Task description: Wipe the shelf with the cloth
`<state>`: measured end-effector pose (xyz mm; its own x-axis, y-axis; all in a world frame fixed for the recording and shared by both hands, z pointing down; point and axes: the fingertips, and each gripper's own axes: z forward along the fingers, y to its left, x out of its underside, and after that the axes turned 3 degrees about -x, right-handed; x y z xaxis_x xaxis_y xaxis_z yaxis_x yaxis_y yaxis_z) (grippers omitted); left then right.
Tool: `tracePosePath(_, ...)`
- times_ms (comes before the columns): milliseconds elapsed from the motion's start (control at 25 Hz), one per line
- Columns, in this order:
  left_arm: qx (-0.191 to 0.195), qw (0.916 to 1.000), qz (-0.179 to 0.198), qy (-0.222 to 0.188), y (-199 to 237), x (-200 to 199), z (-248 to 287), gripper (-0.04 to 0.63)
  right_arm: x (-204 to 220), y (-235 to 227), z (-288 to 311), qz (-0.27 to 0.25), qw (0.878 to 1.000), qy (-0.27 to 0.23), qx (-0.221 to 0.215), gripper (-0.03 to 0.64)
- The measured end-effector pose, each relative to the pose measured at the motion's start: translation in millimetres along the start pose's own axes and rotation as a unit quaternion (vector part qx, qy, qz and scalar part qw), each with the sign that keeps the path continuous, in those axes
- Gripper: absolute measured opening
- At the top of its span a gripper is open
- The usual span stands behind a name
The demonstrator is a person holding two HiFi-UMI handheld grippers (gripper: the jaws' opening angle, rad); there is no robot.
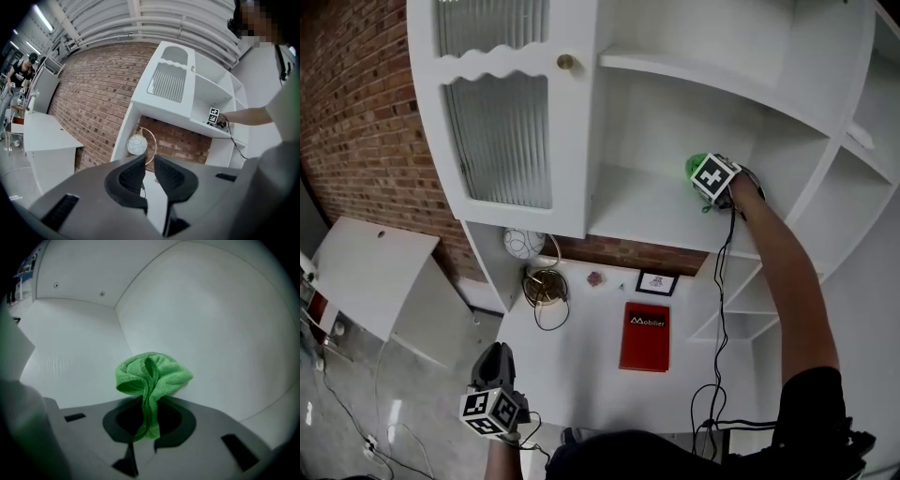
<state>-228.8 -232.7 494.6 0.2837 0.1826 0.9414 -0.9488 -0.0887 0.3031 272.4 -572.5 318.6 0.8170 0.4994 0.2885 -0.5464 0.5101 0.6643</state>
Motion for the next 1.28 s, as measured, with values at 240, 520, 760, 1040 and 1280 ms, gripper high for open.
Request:
tracePosePath(240,0.015,0.9999,-0.002,0.003,-1.8,-3.2,9.8,0.057,46.9,-12.6,6.8,-0.083,0.983,0.150,0.073,0.052)
tracePosePath(520,0.021,0.9995,-0.021,-0.006,0.4,-6.0,11.8,0.057,59.1,-16.1,6.6,-0.130,0.963,0.215,0.098,0.052)
tracePosePath(760,0.006,0.9997,-0.022,-0.003,7.0,-2.3,5.0,0.057,-6.8,-13.1,-24.3,0.012,1.000,0.001,0.022,0.054)
tracePosePath(1040,-0.021,0.9994,-0.025,-0.014,13.7,-7.7,-14.5,0.057,-136.8,60.2,-84.7,0.148,0.939,-0.257,-0.176,0.054)
tracePosePath(1280,-0.072,0.9972,-0.011,-0.012,36.0,-5.2,-45.8,0.057,-192.4,115.8,-83.1,0.166,0.908,-0.272,-0.273,0.054)
